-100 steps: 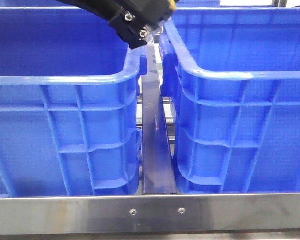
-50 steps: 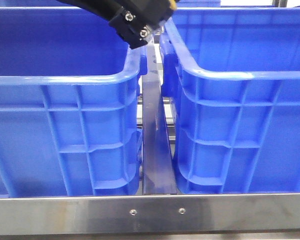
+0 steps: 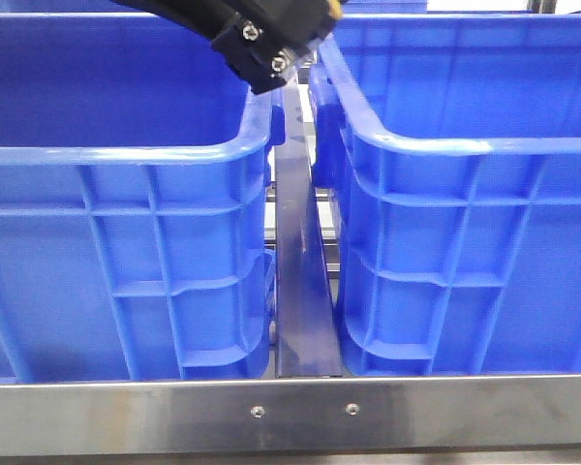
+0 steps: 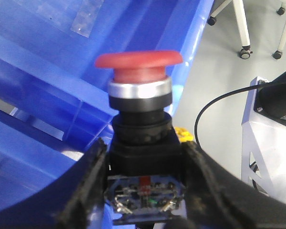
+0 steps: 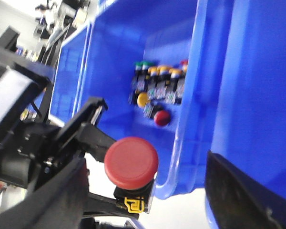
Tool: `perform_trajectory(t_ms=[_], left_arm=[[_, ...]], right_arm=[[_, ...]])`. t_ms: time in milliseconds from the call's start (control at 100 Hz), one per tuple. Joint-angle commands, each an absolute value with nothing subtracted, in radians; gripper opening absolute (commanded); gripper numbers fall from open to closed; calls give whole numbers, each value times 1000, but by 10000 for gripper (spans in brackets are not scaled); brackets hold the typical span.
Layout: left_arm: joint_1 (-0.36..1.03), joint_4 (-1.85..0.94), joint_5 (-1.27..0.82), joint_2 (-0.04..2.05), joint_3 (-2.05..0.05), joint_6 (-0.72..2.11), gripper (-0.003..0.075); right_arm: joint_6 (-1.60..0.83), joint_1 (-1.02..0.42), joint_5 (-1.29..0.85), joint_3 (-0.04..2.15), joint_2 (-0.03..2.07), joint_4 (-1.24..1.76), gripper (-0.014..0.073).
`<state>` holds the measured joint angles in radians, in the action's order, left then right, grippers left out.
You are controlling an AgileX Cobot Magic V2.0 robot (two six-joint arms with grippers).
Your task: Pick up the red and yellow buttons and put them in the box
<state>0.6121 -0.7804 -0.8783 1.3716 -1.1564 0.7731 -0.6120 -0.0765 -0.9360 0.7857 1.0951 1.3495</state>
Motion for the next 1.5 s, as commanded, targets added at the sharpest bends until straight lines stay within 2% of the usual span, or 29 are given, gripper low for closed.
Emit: perform_trajectory(t_ms=[0,210,460,520,680,720,840,930,980,1080,1150,1490], left_arm=[[622,-836,-850,1346,-1185,777,151],[622,-836,-850,1346,-1185,777,151],[622,-836,-848,1346,-1185,777,151],[622,-836,-848,1346,-1185,777,151],[622,-836,-848,1346,-1185,777,151],[622,-836,-848,1346,-1185,777,151],[622,-834,-846,1346,-1185,777,155],[622,-832,-850,1346,-1185,777,218],[622,-832,-850,1346,-1185,777,300],[622,-832,-848,1346,-1185,777,517],[622,-832,-848,1346,-1185,777,605],[618,-830,-895,1336,-1221,777,621]], right_arm=[[-651,-124,-927,820,1117,1439,538],[-678,-232,-874,837,1169,1489,538],[-680,-263,-874,874,1199,1501,533],[-680,-263,-876,874,1199,1501,488],[-680,-263,-897,874,1199,1501,252],[-680,-263,-897,874,1199,1501,230],[-680,-263,-897,874,1199,1501,238],[-680,-263,-897,874,1199,1501,238],[-680,-263,-897,874,1199,1501,238],[-680,-263,-900,874,1199,1501,238],[-680,-263,-902,874,1199,1501,238],[-680,-212,-885,952,1199,1470,238]])
